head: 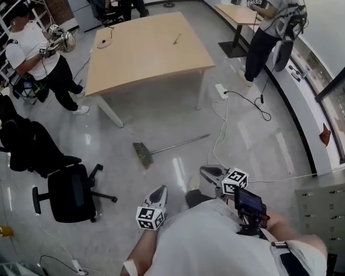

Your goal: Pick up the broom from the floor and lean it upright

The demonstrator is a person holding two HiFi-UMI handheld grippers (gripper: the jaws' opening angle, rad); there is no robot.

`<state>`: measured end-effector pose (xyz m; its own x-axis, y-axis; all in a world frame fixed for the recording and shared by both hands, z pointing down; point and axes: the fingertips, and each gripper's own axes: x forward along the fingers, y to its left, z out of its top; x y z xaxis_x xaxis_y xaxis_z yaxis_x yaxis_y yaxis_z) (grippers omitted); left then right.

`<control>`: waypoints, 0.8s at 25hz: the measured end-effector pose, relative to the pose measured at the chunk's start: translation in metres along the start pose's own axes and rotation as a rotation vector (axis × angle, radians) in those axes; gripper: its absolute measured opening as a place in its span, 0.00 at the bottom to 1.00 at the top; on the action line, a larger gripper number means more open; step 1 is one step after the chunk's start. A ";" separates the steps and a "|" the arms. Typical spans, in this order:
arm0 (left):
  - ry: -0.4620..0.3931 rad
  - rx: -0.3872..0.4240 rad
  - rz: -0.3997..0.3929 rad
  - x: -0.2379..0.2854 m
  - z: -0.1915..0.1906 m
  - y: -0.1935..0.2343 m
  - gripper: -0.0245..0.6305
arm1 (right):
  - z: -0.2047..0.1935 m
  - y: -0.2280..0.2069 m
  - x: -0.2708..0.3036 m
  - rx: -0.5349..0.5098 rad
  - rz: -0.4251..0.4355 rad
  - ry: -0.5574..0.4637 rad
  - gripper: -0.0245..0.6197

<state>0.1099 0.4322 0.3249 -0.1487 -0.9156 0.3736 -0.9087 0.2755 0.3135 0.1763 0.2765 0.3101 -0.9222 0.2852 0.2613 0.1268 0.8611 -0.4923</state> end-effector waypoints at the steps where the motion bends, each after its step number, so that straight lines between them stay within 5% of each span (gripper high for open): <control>1: 0.008 0.008 -0.006 0.006 0.005 0.003 0.07 | 0.003 -0.005 0.004 0.006 -0.004 0.003 0.07; 20: 0.069 0.063 -0.011 0.128 0.103 0.076 0.07 | 0.090 -0.115 0.059 0.054 -0.047 -0.041 0.07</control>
<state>-0.0186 0.3060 0.3066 -0.1135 -0.8955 0.4303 -0.9333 0.2447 0.2629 0.0744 0.1561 0.3078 -0.9410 0.2263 0.2515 0.0640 0.8491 -0.5243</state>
